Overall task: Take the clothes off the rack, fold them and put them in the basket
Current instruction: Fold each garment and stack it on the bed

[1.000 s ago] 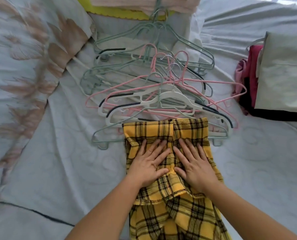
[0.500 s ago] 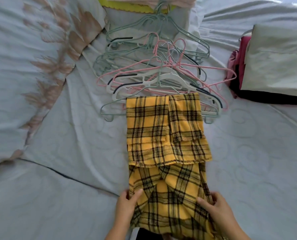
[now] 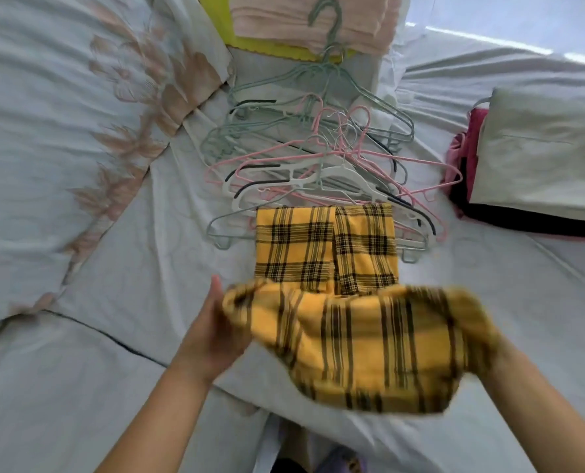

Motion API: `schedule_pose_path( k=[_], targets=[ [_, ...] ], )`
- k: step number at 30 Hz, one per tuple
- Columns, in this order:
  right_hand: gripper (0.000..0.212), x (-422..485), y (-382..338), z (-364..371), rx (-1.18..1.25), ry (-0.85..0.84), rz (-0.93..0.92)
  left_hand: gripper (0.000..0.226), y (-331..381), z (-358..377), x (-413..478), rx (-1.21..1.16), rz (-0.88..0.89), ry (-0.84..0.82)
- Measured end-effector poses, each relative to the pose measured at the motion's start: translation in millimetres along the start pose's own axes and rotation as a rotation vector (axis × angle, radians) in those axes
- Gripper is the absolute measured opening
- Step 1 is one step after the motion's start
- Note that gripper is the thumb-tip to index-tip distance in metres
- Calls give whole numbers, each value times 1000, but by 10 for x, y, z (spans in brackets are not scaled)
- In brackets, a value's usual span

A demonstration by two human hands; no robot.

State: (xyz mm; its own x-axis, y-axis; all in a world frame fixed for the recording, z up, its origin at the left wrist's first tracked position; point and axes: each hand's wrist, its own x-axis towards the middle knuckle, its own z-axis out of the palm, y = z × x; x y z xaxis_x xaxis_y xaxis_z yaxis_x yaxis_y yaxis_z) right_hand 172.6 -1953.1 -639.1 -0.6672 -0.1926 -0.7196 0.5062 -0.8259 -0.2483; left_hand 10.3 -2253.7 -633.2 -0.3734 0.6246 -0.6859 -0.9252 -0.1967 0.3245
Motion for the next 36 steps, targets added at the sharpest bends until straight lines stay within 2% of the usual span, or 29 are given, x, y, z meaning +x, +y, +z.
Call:
schedule_pose_path(
  k=[1,2,4,5,7,8,10,11,12,13,14,15,16,18,19,22,23,25,27,30,32,35,36],
  targets=[
    [47,172,-190,8,30,-52,-51,76,136,53,211,-92,23,6],
    [46,330,-371,65,118,-37,-52,76,264,93,426,-135,53,98],
    [47,641,-643,88,387,245,-71,77,454,93,789,-111,114,294],
    [46,750,-702,130,405,409,-161,71,500,90,904,-44,126,343],
    [34,899,-714,106,154,624,-313,44,513,79,1019,340,205,422],
    [33,960,-669,107,-56,685,-358,39,505,43,1015,683,302,456],
    [41,1037,-556,69,-458,785,-377,64,460,-58,1036,1350,477,428],
    [47,1066,-511,55,-596,824,-381,76,442,-86,1071,1582,547,406],
    [51,1086,-485,68,-687,849,-393,82,453,-72,1118,1755,604,395],
    [52,1109,-480,86,-723,858,-399,78,478,-41,1203,1872,673,376],
    [48,1131,-480,115,-725,857,-401,62,508,3,1294,1924,733,339],
    [40,1158,-468,130,-729,854,-422,44,546,81,1369,1842,760,311],
    [32,1172,-453,127,-748,863,-474,29,604,206,1430,1635,721,324],
    [24,1185,-424,108,-774,907,-582,20,757,361,1581,1273,605,400],
    [26,1204,-413,82,-797,950,-586,29,858,367,1663,1217,562,473],
    [45,1228,-331,-16,-794,1028,-436,76,939,195,1688,1121,390,707],
    [48,1205,-308,-39,-717,982,-389,86,864,145,1598,1076,351,792],
    [42,1110,-272,-32,-595,803,-268,91,571,33,1339,997,305,901],
    [29,976,-248,-24,-593,654,-163,86,253,-31,1156,856,158,829],
    [32,754,-245,-51,-525,553,-86,68,60,123,1067,656,-60,633],
    [30,531,-257,-81,-439,514,-57,52,78,324,981,684,-90,524],
    [34,85,-186,-238,-288,504,-42,64,-9,663,734,700,-109,378],
    [29,-99,-144,-297,-228,501,-59,59,-93,775,658,676,-128,338]
  ],
)
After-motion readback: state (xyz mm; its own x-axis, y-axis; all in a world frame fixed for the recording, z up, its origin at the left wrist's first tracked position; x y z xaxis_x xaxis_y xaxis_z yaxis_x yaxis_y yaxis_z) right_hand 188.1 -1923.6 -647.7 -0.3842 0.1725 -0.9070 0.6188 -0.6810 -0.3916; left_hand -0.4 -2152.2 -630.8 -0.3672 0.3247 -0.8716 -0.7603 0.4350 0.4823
